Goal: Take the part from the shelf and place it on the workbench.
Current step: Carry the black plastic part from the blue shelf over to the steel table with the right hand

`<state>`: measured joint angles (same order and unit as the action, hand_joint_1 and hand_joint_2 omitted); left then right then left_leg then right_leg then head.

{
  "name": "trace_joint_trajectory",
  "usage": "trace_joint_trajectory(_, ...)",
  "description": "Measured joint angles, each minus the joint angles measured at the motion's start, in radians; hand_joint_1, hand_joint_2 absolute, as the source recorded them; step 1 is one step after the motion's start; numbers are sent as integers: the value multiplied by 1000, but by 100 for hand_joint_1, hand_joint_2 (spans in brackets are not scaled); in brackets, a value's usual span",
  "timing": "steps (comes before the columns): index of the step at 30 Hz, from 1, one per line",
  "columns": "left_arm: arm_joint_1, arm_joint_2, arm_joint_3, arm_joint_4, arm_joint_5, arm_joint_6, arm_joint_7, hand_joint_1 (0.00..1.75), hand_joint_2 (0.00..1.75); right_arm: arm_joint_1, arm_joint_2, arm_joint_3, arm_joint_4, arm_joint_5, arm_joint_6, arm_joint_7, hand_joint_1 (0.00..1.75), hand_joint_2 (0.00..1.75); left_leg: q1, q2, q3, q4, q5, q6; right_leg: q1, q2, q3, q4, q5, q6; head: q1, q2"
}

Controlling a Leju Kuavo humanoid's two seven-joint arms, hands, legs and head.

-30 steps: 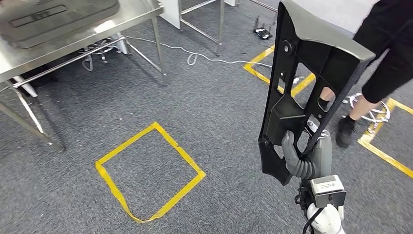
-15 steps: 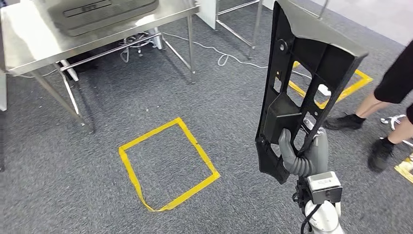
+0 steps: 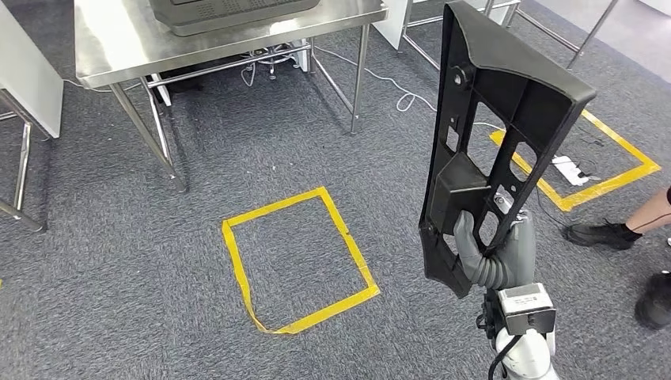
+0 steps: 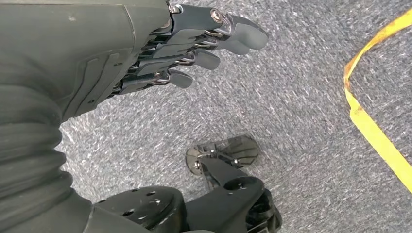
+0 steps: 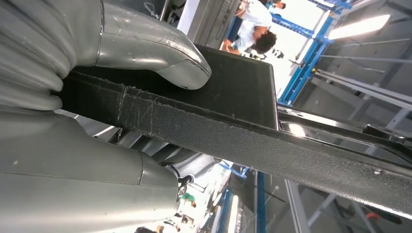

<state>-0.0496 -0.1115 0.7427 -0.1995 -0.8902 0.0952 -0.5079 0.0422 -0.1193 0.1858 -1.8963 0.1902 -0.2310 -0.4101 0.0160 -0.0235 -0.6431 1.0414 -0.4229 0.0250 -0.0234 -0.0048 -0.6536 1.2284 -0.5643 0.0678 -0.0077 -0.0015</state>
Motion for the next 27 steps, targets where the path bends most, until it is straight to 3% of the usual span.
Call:
trace_joint_trajectory(1,0,0,0,0,0,-2,0,0,175,0,0,0,0,0,0,0,175,175,1,-5,1,0,1,-3,-5,1,29,-71,31,11,1,0)
trace_joint_trajectory(2,0,0,0,0,0,-5,0,0,175,-1,0,0,0,-1,0,0,175,175,-1,-9,0,1,1,-7,-6,3,55,-133,55,15,2,0)
trace_joint_trajectory(4,0,1,1,0,0,-14,0,0,175,-1,2,0,0,-4,0,1,175,175,-7,-15,-2,2,2,-14,-8,8,82,-194,78,4,2,0)
trace_joint_trajectory(6,2,2,1,0,0,-18,0,0,175,-1,5,0,0,-6,0,2,175,175,-10,-15,-4,1,6,1,-7,9,84,-196,84,-10,0,0)
trace_joint_trajectory(8,3,3,2,0,0,-19,0,0,175,-1,7,0,0,-7,-1,2,175,175,-10,-15,-2,-2,10,19,-5,10,83,-197,86,-14,1,0)
trace_joint_trajectory(9,3,3,2,0,0,-19,0,0,175,-1,7,0,0,-7,-1,2,175,175,-10,-15,-1,-4,10,20,-3,10,83,-196,87,-16,1,0)
trace_joint_trajectory(13,3,2,3,0,0,-20,2,0,175,-2,9,0,0,-8,-2,2,175,175,-7,-14,2,-12,16,7,2,10,82,-195,87,-20,1,0)
trace_joint_trajectory(17,3,2,3,0,-6,-11,8,0,175,-2,9,0,1,-13,-2,2,175,175,-3,-14,1,-15,16,-28,4,10,80,-194,86,-21,1,0)
trace_joint_trajectory(27,3,3,3,0,-21,31,10,0,175,-3,10,1,1,-10,-3,2,175,175,-15,-14,-2,-14,16,-29,-3,9,80,-195,86,-21,2,0)
